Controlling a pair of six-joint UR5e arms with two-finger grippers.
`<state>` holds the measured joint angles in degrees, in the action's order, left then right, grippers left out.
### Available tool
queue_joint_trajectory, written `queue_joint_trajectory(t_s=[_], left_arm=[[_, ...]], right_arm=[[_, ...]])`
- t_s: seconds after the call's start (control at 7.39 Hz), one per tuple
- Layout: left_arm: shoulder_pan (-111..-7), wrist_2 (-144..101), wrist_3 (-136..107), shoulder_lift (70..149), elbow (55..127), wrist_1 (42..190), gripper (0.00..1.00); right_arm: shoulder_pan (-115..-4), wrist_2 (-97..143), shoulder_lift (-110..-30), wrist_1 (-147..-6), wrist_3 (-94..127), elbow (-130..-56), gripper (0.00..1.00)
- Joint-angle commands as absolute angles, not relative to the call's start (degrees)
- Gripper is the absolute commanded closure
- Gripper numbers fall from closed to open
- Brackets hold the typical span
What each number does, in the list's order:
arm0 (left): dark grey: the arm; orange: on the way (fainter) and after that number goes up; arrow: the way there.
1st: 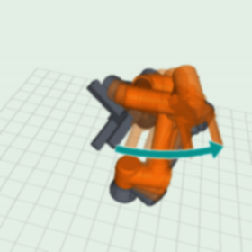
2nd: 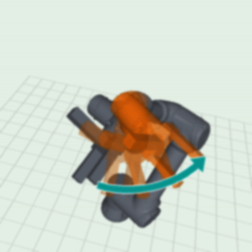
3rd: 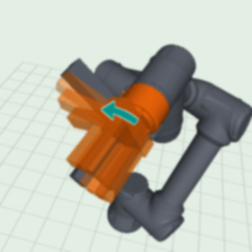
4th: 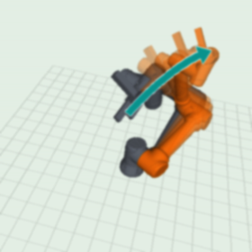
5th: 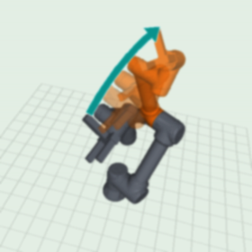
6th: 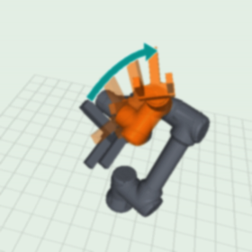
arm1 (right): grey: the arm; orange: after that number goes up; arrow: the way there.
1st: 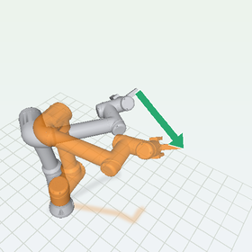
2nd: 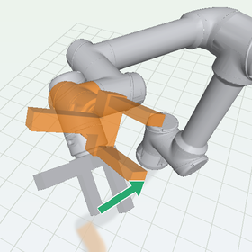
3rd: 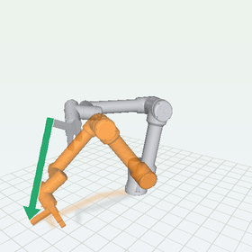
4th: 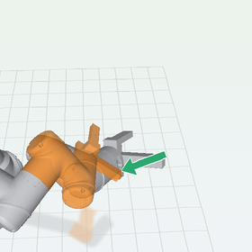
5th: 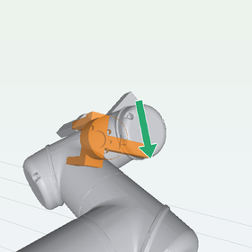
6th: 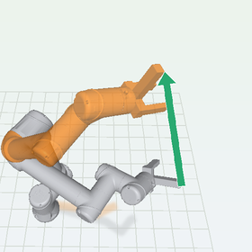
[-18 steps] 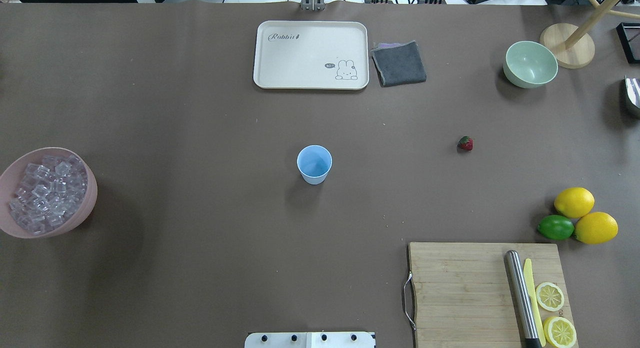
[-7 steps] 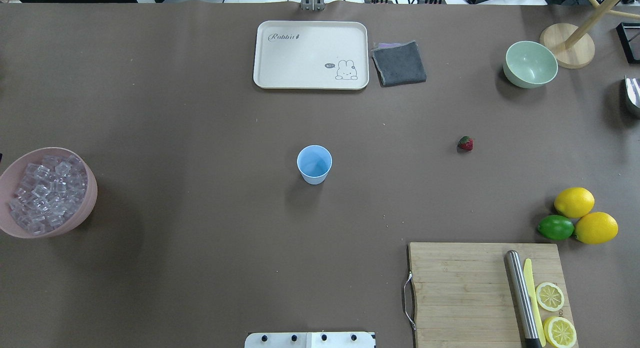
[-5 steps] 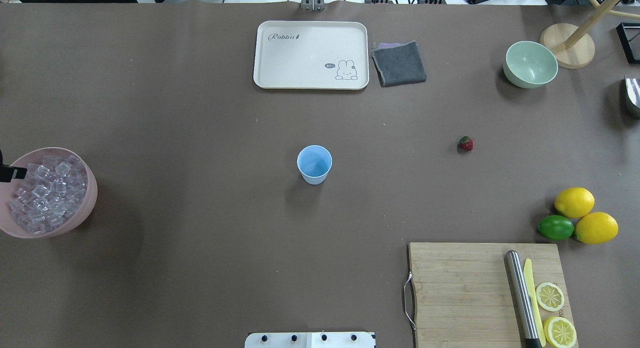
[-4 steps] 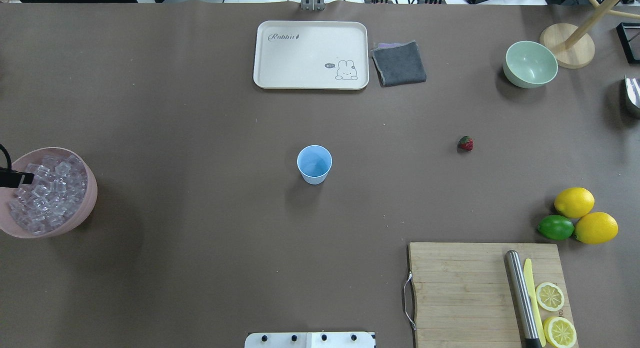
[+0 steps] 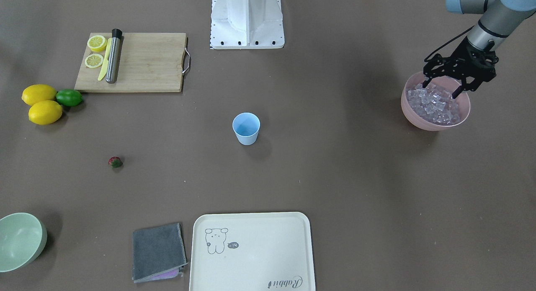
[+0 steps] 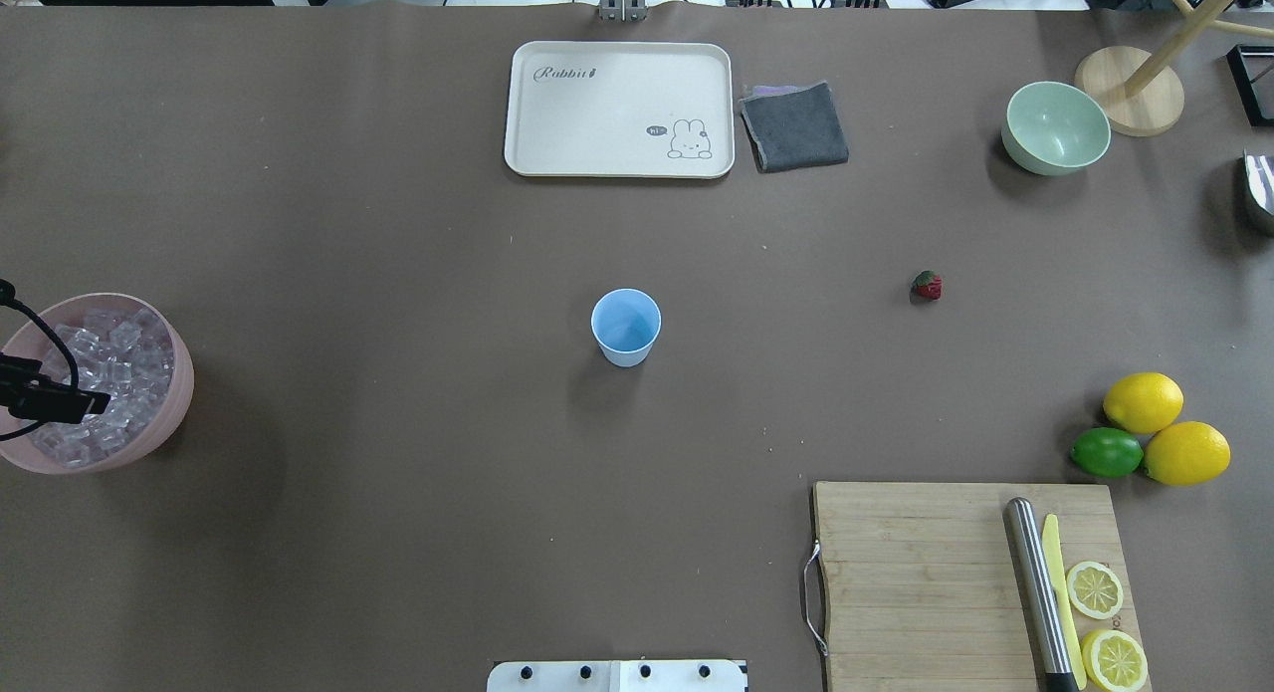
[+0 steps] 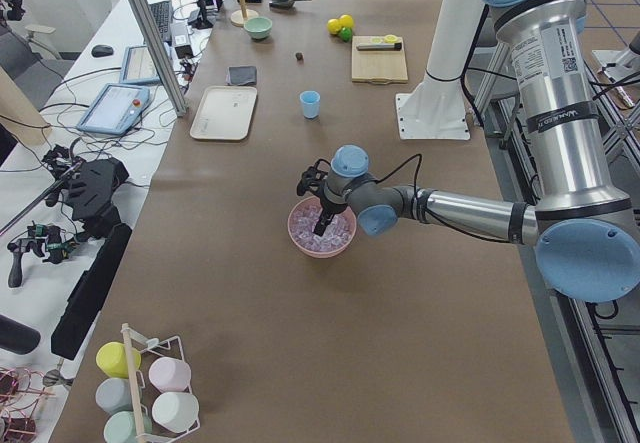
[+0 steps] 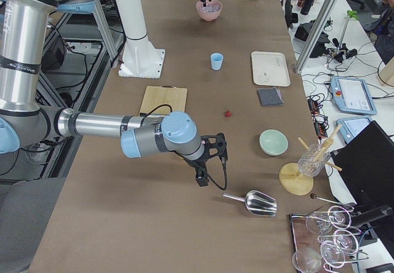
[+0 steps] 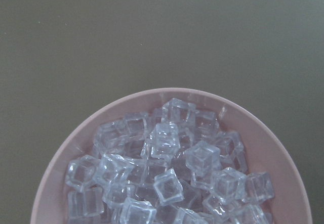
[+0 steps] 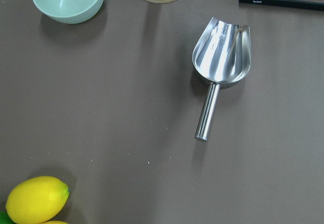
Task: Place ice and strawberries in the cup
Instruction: 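Lower the left gripper into the bowl and grasp an ice cube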
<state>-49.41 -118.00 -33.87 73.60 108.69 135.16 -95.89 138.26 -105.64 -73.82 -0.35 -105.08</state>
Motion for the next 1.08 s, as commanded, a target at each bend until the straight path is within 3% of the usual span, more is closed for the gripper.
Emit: queue_joint_trajectory(t_s=[0.0,0.68,0.95], left_arm=[[-47.99,-117.69,-33.75,73.56,108.37,135.18,0.03],[-47.46,-116.63,-33.49,74.18,104.68,137.81,0.03],[-47.02,-116.63,-33.49,74.18,104.5,137.81,0.14]], right_arm=[[-95.89,138.25,-105.64,-73.83,-0.35,-105.12,0.0],[-95.89,138.16,-105.56,-73.83,-0.35,-105.03,0.0],[-95.89,138.08,-105.56,-73.83,-0.35,-105.03,0.0]])
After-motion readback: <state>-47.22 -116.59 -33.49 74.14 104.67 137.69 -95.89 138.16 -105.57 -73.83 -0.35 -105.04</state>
